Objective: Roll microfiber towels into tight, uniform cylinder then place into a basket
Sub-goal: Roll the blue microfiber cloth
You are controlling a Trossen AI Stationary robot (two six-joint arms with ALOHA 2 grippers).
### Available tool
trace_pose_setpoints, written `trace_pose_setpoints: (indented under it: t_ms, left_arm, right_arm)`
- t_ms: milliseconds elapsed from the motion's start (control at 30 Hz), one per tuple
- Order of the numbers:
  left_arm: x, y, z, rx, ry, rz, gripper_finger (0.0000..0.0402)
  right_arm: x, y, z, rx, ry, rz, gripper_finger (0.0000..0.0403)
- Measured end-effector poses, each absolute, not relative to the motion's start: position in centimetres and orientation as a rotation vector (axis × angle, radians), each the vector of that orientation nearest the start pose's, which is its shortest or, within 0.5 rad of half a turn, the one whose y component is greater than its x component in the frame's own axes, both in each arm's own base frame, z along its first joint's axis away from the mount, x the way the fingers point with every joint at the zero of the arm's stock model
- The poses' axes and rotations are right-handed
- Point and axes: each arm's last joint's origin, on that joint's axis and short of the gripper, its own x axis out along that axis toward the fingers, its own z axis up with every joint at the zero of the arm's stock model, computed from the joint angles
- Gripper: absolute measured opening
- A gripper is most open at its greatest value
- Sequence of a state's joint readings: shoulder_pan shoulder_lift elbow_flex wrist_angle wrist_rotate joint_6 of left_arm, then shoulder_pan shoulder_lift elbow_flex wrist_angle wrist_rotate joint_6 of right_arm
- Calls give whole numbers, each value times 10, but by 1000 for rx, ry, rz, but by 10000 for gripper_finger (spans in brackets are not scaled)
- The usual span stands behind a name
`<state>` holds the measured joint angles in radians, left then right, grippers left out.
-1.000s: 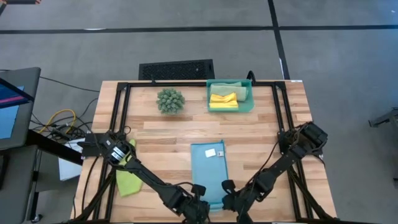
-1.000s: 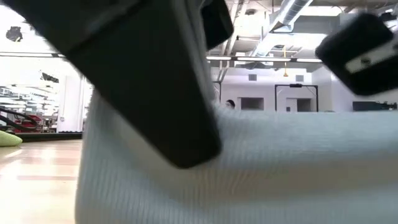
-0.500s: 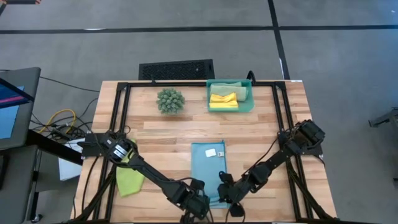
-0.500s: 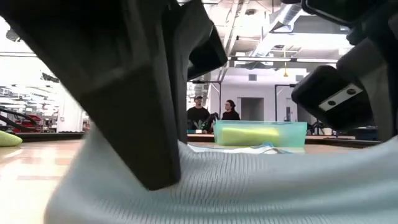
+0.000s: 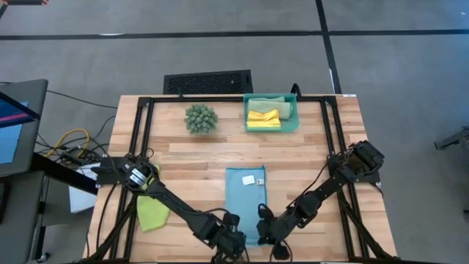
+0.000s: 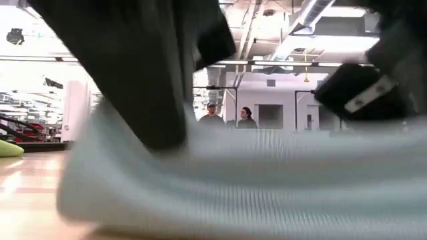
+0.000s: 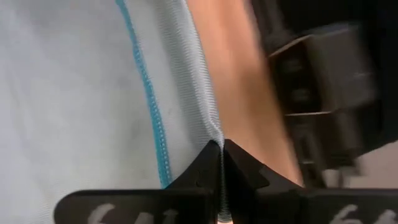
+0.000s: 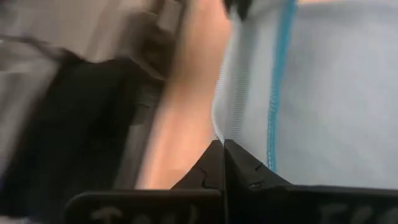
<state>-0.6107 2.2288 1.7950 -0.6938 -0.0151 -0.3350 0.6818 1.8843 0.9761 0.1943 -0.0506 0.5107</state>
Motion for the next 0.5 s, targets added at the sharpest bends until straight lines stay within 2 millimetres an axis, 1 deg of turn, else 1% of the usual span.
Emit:
trace_pose_setpoints:
  t_ms: [100,200,367,500]
  left_arm:
    - [383,-275,184,69,1111,-375,2]
    - [384,-276,183,60,1112,-408,2]
    - [388,-261,165,20,1160,-420,2]
    - [389,-247,163,-38,1118,-478,2]
  right_arm:
    - [287,240,137,233,839,571,15]
    - [288,239,137,228,836,575,11]
    - [291,232,134,225,860,544,16]
    - [291,220,125,249,866,503,15]
